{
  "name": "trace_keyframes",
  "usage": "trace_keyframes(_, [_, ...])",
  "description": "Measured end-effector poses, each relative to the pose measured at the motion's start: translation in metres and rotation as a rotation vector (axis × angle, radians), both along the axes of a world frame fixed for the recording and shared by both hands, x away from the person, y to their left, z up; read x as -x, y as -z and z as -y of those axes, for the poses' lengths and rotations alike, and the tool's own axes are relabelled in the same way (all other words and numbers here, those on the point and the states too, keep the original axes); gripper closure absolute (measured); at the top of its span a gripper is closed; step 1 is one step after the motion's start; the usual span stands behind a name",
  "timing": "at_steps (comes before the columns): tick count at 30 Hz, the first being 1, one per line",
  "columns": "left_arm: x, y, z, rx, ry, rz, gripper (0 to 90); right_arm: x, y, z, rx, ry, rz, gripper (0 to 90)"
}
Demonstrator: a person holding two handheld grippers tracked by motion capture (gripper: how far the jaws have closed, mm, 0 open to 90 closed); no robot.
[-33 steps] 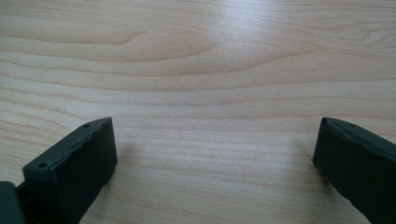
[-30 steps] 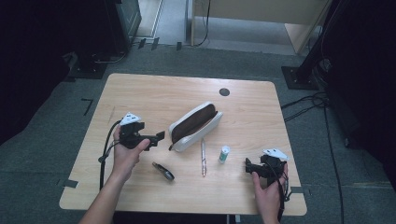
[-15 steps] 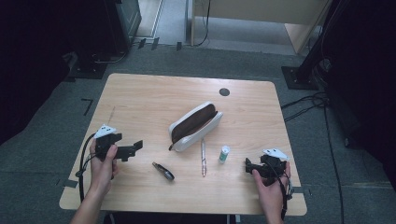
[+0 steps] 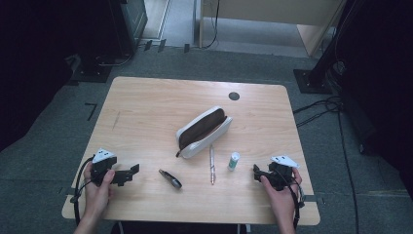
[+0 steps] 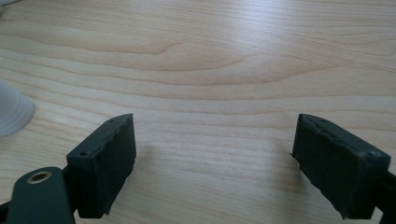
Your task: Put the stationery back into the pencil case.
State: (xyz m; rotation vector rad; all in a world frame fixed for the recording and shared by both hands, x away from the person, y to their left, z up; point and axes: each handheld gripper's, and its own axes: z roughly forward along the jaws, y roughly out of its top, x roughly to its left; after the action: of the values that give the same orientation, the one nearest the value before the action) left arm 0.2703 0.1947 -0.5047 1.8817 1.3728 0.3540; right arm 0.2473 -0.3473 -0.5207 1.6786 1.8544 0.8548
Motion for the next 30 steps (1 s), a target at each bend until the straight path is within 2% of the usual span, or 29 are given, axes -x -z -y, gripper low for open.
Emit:
trace_keyframes(3, [0.004,0.008,-0.007,-0.015,-0.021,-0.012,0.0,0.002,-0.006,-0.006,-0.02,-0.012,0.024,14.2])
trace_keyframes(7, [0.007,0.008,-0.01,-0.024,-0.028,-0.003,0.0,0.005,-0.013,-0.01,-0.042,-0.035,0.049,17.5])
trace_keyframes(8, [0.009,0.009,-0.01,-0.078,-0.036,0.006,0.0,0.006,-0.017,-0.014,-0.055,-0.044,0.058,19.0])
trace_keyframes(12, [0.011,0.011,-0.011,-0.093,-0.038,-0.006,0.0,0.01,-0.026,-0.022,-0.069,-0.077,0.082,22.9])
trace_keyframes(16, [0.012,0.012,-0.008,-0.142,-0.036,0.0,0.0,0.013,-0.032,-0.027,-0.085,-0.099,0.094,24.4])
trace_keyframes(21, [0.012,0.014,-0.001,-0.231,-0.036,0.015,0.0,0.016,-0.041,-0.035,-0.09,-0.135,0.116,26.3])
trace_keyframes(30, [0.013,0.014,0.0,-0.232,-0.026,0.018,0.0,0.023,-0.053,-0.044,-0.125,-0.19,0.139,36.3])
